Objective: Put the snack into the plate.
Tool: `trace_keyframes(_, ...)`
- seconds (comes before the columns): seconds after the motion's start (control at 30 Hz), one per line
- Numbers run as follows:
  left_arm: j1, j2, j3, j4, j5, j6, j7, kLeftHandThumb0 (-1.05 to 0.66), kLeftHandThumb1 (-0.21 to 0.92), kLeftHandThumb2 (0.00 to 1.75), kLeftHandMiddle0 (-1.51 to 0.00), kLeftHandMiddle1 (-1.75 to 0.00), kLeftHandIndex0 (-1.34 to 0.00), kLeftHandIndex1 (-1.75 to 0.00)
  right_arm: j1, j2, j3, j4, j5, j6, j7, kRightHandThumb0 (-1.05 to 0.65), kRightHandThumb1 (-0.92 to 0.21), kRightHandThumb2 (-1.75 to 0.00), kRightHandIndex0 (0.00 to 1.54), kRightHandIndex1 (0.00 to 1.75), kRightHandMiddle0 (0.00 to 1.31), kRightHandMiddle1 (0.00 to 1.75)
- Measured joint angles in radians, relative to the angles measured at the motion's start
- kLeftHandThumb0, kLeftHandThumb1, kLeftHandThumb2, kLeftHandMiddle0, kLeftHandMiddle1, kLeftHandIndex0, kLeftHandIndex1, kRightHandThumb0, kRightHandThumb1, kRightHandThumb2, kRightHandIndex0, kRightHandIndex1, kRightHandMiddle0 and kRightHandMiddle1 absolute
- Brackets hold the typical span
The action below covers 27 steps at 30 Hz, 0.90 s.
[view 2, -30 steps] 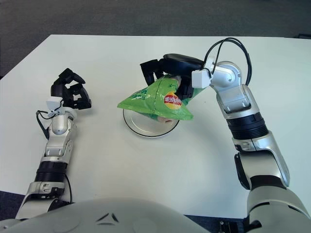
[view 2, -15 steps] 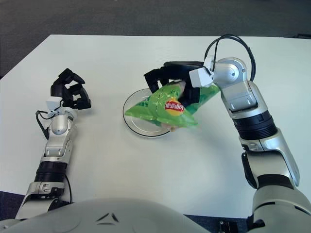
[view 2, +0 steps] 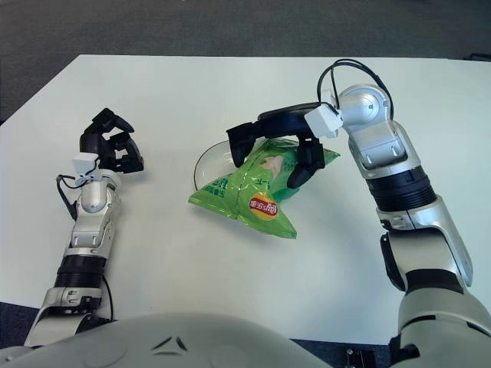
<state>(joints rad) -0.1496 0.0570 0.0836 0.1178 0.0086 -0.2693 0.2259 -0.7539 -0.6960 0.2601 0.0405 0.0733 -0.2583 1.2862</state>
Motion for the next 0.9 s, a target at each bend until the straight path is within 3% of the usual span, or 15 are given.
trace_keyframes(0.17, 0.0, 0.0, 0.0, 0.0, 0.0, 0.0, 0.0, -0.6, 0.04, 1.66, -1.27, -1.75, -0.85, -1.75, -0.013, 0.004, -0.001, 0.037, 0.0, -0.069, 0.002, -0.83, -0.41, -0.87, 0.0, 0.21, 0.0, 1.01)
trace_keyframes(0.4, 0.0, 0.0, 0.0, 0.001, -0.001, -0.005, -0.005, -0.6, 0.05, 1.65, -1.28, -1.75, -0.84, -1.75, -0.013, 0.018, -0.009, 0.076, -0.004, -0.15, -0.026, -0.87, -0.59, -0.73, 0.0, 0.35, 0.0, 0.94)
trace_keyframes(0.63, 0.0, 0.0, -0.001, 0.002, -0.001, -0.011, -0.009, -0.6, 0.05, 1.64, -1.29, -1.75, -0.84, -1.75, -0.003, 0.049, -0.037, 0.116, -0.025, -0.24, -0.141, -0.79, -0.62, -0.74, 0.0, 0.53, 0.0, 0.9)
trace_keyframes(0.9, 0.0, 0.0, -0.001, 0.004, -0.002, -0.027, -0.017, -0.59, 0.06, 1.64, -1.29, -1.75, -0.83, -1.75, 0.006, 0.058, -0.039, 0.142, -0.105, -0.299, -0.249, -0.73, -0.66, -0.76, 0.0, 0.6, 0.0, 0.9)
